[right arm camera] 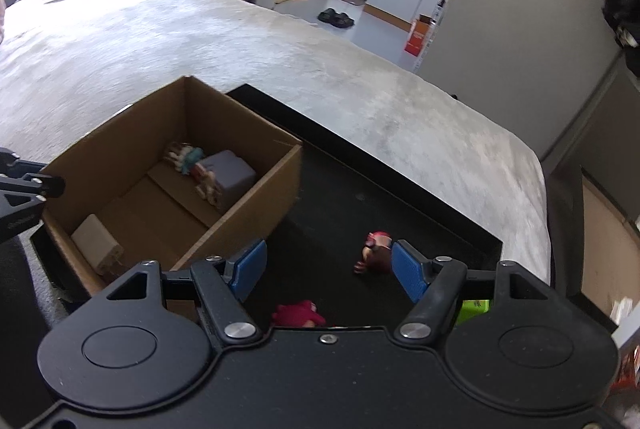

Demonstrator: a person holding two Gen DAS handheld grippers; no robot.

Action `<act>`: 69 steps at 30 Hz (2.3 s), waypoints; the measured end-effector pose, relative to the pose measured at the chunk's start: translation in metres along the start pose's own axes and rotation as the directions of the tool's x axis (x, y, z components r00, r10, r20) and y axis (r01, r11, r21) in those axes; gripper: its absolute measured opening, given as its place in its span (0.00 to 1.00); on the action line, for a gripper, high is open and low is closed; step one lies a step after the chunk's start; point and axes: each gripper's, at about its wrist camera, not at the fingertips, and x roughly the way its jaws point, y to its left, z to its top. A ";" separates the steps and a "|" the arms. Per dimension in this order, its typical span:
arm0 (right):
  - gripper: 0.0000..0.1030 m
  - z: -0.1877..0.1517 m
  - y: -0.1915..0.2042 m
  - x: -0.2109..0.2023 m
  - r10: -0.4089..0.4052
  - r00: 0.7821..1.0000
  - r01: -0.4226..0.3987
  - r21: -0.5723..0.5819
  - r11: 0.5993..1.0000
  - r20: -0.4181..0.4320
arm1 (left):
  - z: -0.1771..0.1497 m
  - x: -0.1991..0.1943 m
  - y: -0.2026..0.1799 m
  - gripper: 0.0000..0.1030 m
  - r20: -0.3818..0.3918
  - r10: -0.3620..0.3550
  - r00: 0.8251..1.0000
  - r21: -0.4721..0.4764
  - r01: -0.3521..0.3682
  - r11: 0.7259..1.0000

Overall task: Organize rigid objects
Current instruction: 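Move the right gripper back to the green printed box, then close the right gripper on the green printed box, then lift the green box with the right gripper and carry it over the cardboard box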

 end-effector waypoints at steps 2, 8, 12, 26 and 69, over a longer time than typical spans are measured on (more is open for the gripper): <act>0.67 -0.003 -0.008 0.002 -0.005 1.000 0.005 0.025 1.000 -0.003 | 0.000 0.000 -0.001 0.12 0.000 0.009 1.000 0.007 -0.009 1.000; 0.67 -0.015 -0.031 0.005 -0.018 1.000 0.018 0.088 0.996 0.000 | 0.000 0.000 -0.006 0.12 0.000 0.035 0.999 0.032 -0.035 0.999; 0.67 -0.021 -0.045 0.007 -0.026 1.000 0.026 0.111 0.994 0.004 | 0.000 0.000 -0.010 0.13 0.000 0.058 0.998 0.052 -0.058 0.997; 0.67 -0.044 -0.094 0.026 -0.052 0.999 0.051 0.200 0.978 -0.001 | 0.002 0.003 -0.021 0.14 0.004 0.119 0.993 0.098 -0.119 0.988; 0.47 -0.054 -0.125 0.057 -0.063 0.997 0.073 0.239 0.968 -0.050 | 0.002 0.003 -0.024 0.15 0.013 0.137 0.991 0.108 -0.137 0.985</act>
